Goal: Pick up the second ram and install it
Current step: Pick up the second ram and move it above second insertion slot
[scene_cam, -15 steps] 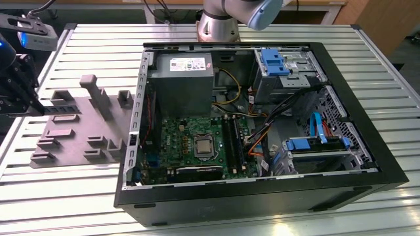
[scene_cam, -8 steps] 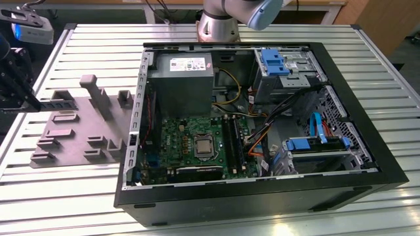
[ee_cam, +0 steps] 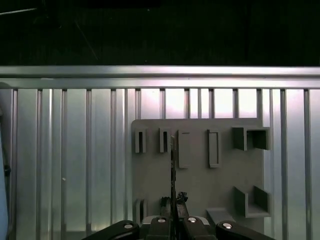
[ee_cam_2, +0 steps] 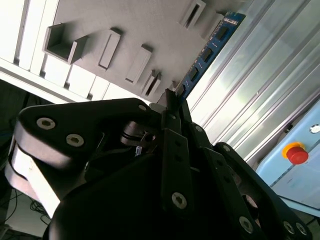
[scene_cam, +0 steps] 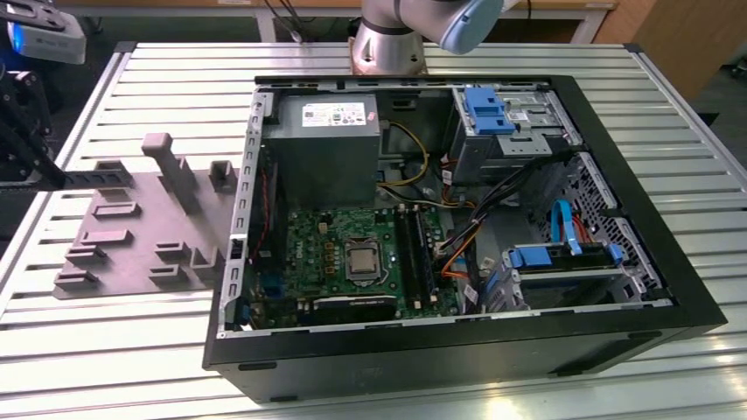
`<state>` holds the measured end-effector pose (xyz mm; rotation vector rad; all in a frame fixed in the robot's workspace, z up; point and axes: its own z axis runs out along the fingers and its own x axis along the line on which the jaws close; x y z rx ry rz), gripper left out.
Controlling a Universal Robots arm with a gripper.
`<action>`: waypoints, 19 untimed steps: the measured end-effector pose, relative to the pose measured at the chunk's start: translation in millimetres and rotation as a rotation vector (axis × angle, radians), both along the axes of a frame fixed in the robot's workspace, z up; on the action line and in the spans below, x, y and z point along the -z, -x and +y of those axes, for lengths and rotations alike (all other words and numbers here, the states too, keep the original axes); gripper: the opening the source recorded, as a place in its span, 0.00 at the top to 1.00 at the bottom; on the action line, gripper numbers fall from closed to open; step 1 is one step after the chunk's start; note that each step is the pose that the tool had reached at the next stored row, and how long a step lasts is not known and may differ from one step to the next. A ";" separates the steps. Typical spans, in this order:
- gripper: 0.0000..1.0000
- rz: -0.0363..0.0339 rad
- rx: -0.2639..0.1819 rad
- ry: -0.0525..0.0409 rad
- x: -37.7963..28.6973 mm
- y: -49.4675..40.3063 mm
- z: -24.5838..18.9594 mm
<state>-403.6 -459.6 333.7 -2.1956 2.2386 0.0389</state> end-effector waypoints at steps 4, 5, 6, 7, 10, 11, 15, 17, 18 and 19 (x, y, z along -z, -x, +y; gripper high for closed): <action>0.85 0.0000 0.003 0.0000 -7.3 0.0 0.1; 0.85 0.0001 0.003 0.0001 -9.3 0.0 0.1; 0.85 0.0000 0.004 0.0001 -11.2 0.0 0.2; 0.85 0.0001 0.005 0.0001 -13.0 0.0 0.2; 0.85 -0.0001 0.007 0.0000 -18.3 0.0 0.4; 0.85 0.0000 0.007 0.0000 -20.2 0.0 0.4; 0.85 0.0000 0.010 0.0000 -27.3 0.0 0.6; 0.85 0.0000 0.011 0.0000 -30.7 0.0 0.6; 0.85 0.0000 0.012 0.0000 -32.5 0.0 0.7; 0.85 0.0001 0.013 0.0000 -34.2 0.0 0.7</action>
